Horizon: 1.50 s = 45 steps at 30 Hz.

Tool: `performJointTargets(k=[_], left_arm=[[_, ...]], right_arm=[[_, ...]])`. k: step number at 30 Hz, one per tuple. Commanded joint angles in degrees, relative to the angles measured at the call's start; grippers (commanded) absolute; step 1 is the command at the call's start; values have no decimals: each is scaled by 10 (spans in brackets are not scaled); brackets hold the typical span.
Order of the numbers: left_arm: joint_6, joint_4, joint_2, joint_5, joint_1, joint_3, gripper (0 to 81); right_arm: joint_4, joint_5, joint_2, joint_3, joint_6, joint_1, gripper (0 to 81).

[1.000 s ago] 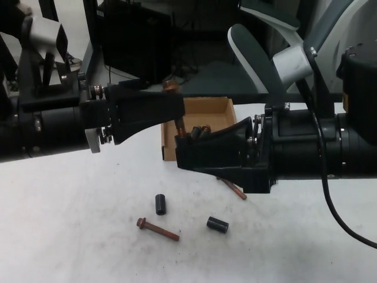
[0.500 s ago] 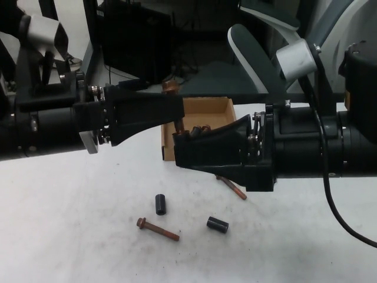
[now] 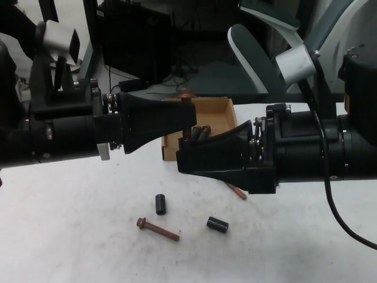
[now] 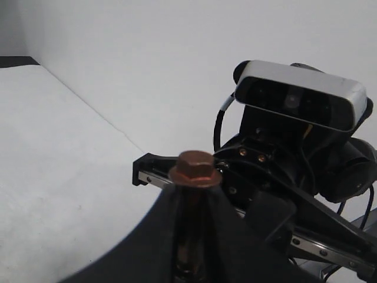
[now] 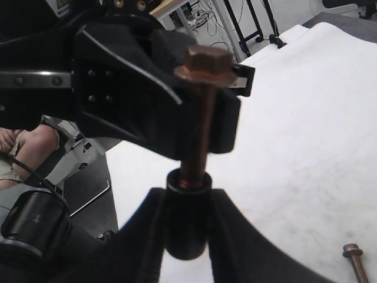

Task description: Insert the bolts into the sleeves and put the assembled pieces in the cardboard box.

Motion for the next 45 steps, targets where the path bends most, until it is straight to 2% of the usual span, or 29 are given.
performJointTargets(k=[1,10,15,17,23,26,36,41,45], left_arm=[[-12,18,-6,43,-16,-1,8],[1,18,-6,-27,-16,-1,8],[27,18,-6,-30,-16,-1,3],[31,18,-6,-15,-16,-1,66],[36,18,-6,0,-16,-1,367],[36,18,-6,-6,-16,-1,423],[51,18,-7,-15,-10,-1,428],[61,18,-7,-26,37,-1,428],[61,18,-7,-10,81,-1,428]], right_arm=[[-27,13,-7,-10,-11,-4,0],[-26,13,-10,-10,-12,-4,0],[-25,13,-11,-10,-20,-4,0],[-26,13,-11,-10,-20,-4,0],[-26,13,-11,-10,-20,-4,0],[-26,13,-11,-10,-20,-4,0],[-26,13,-12,-10,-17,-4,0],[-11,4,-20,-10,-11,-4,0],[30,4,-28,-10,-25,-4,0]])
